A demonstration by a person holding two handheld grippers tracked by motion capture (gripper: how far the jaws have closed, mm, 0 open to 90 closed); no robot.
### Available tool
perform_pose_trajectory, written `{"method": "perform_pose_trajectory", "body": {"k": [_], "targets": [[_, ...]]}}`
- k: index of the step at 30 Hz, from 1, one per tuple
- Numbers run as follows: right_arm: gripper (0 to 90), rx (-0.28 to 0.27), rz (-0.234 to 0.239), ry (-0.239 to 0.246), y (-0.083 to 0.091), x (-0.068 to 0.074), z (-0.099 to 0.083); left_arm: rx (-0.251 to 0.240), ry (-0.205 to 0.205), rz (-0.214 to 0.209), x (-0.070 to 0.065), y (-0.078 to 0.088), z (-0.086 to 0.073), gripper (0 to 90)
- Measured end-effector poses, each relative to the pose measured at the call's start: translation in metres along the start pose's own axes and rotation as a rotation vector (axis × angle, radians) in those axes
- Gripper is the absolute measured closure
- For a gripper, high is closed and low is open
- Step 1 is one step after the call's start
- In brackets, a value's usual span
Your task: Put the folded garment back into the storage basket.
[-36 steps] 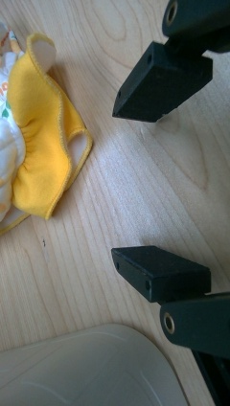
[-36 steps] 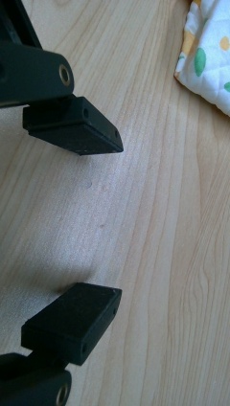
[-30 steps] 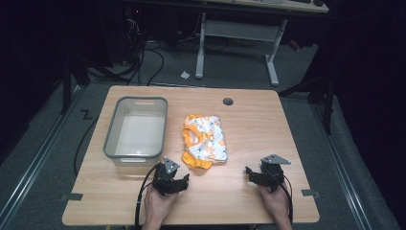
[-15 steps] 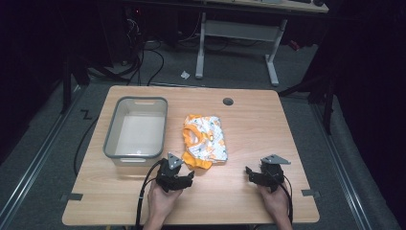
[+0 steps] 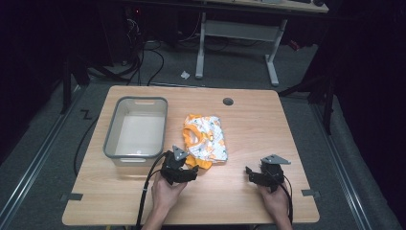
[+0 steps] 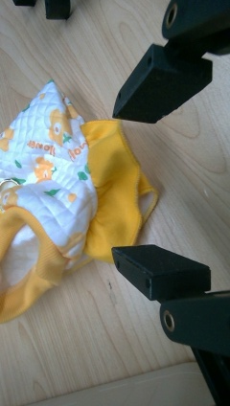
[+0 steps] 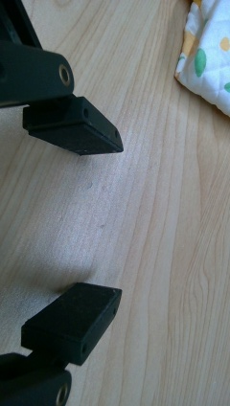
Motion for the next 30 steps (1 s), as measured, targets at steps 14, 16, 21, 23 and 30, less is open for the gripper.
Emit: {"method": "perform_pose_trajectory", "body": {"k": [14,16,21,23,30], "targets": [[26.9,0.0,0.001,-0.001,0.0,0.0,0.0,-0.006,-0.003,0.023,-0.004,-0.01,0.031,28.1],[26.9,0.0,0.0,0.0,0.0,0.0,0.0,0.007,0.014,0.027,-0.004,-0.014,0.034,27.2],[26.9,0.001,0.0,0.0,0.0,0.0,0.0,0.013,0.023,0.037,-0.005,-0.022,0.045,25.1],[26.9,0.0,0.0,0.001,0.0,0.0,0.0,0.018,0.034,0.04,-0.005,-0.026,0.05,23.6],[26.9,0.001,0.0,-0.001,0.0,0.0,0.0,0.009,0.049,0.065,-0.003,-0.036,0.065,22.2]]}}
Point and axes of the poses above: each handheld gripper's, and its own axes: y roughly backward along the jaws, z roughly out of its top, x roughly to its left, the point moved 2 cm from there along -y, roughly forward along the jaws, and after that the axes turned 14 degrees about y, right-handed, at the moved point
